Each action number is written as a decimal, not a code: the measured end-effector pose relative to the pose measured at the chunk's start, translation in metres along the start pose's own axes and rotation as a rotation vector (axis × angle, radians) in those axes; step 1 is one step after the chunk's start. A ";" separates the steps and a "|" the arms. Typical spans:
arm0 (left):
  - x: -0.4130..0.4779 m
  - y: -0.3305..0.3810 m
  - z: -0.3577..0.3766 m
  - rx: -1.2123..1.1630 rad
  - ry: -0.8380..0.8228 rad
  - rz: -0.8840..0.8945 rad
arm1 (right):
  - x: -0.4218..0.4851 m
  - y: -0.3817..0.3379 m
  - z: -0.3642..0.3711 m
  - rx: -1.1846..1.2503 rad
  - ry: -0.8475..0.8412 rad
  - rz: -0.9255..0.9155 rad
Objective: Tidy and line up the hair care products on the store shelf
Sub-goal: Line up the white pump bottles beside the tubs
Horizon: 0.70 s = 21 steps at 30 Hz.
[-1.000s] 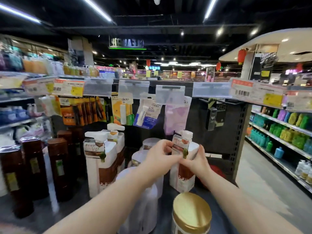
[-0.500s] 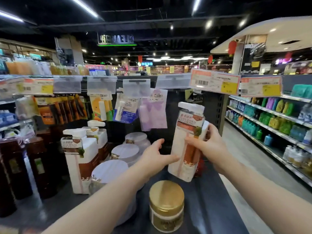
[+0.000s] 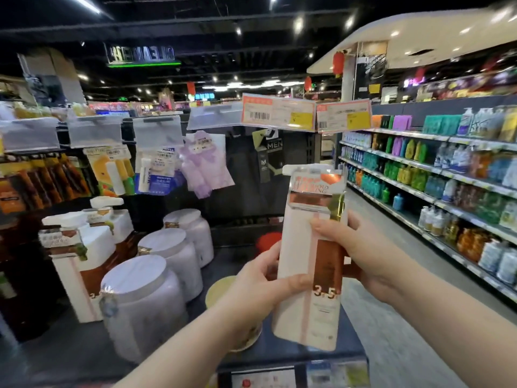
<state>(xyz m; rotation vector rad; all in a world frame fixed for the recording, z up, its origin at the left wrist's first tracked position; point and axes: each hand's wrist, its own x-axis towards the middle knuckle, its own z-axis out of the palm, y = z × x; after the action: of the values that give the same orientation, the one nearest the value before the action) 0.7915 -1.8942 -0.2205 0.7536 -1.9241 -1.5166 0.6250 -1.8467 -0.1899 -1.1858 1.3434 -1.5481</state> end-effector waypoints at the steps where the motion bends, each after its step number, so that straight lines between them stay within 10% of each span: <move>1: -0.007 -0.001 -0.002 -0.014 0.010 -0.011 | -0.005 0.001 0.005 0.005 -0.009 0.015; 21: -0.203 -0.015 -0.208 -0.117 0.201 0.018 | -0.056 -0.023 0.275 -0.040 -0.283 0.046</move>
<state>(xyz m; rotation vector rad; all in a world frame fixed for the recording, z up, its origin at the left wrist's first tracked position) 1.0826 -1.8856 -0.2127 0.8025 -1.6759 -1.4687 0.9049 -1.8683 -0.1712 -1.3328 1.2090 -1.2711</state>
